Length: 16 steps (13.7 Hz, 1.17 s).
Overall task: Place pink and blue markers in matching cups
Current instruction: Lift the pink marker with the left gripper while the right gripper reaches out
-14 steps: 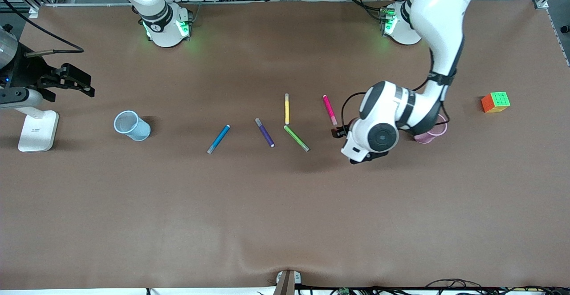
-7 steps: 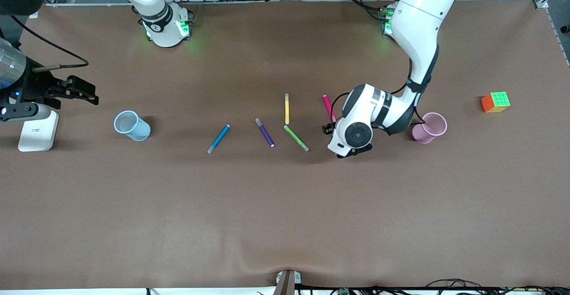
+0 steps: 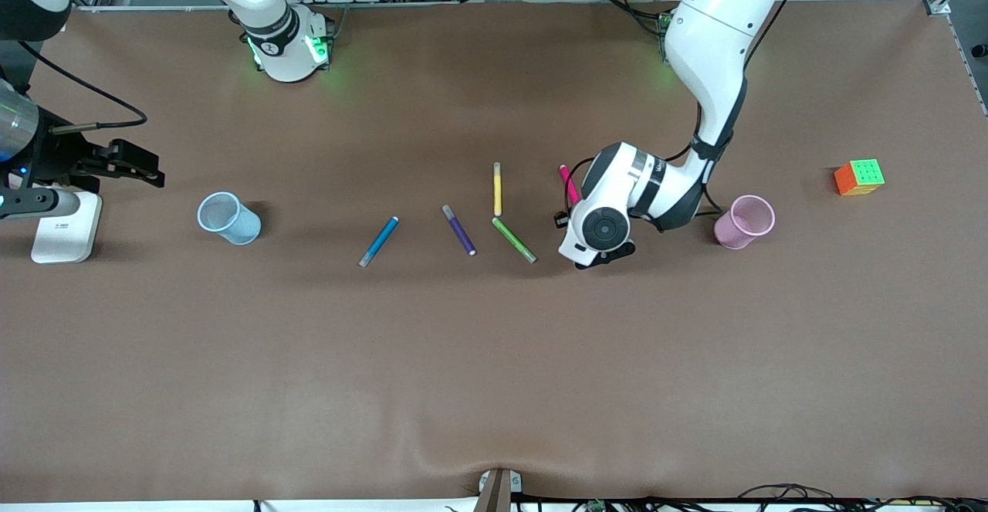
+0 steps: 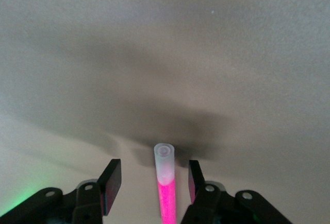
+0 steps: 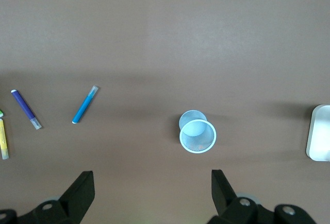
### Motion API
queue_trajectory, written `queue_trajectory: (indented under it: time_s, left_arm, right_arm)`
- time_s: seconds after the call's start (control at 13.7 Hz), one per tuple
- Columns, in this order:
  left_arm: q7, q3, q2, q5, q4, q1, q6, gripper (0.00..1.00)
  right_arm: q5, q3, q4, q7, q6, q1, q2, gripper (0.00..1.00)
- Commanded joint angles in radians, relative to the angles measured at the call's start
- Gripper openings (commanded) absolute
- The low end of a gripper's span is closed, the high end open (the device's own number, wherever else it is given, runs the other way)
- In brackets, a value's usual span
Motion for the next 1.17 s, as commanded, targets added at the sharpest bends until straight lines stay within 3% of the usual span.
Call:
queue_trajectory:
  time_s: [0.0, 0.07, 0.29, 0.88, 1.09]
  left_arm:
    - [-0.016, 0.005, 0.004, -0.021, -0.004, -0.019, 0.015, 0.49]
    - [-0.018, 0.007, 0.004, -0.029, -0.003, -0.02, 0.015, 0.42]
    - [-0.022, 0.007, 0.004, -0.03, -0.001, -0.019, 0.015, 0.03]
    - [-0.107, 0.019, -0.011, -0.017, 0.029, -0.002, -0.008, 0.0]
    - [-0.136, 0.076, -0.029, 0.0, 0.092, -0.005, -0.083, 0.0]
  right_arm:
    - [-0.006, 0.008, 0.005, 0.008, 0.014, -0.008, 0.02, 1.0]
    - [-0.006, 0.008, -0.002, 0.008, 0.023, -0.006, 0.022, 1.0]
    - [-0.006, 0.008, -0.01, 0.008, 0.046, -0.01, 0.023, 1.0]
    - [0.008, 0.008, -0.009, 0.011, 0.101, 0.003, 0.069, 1.0]
    - [0.008, 0.01, -0.01, 0.042, 0.12, 0.032, 0.083, 1.0]
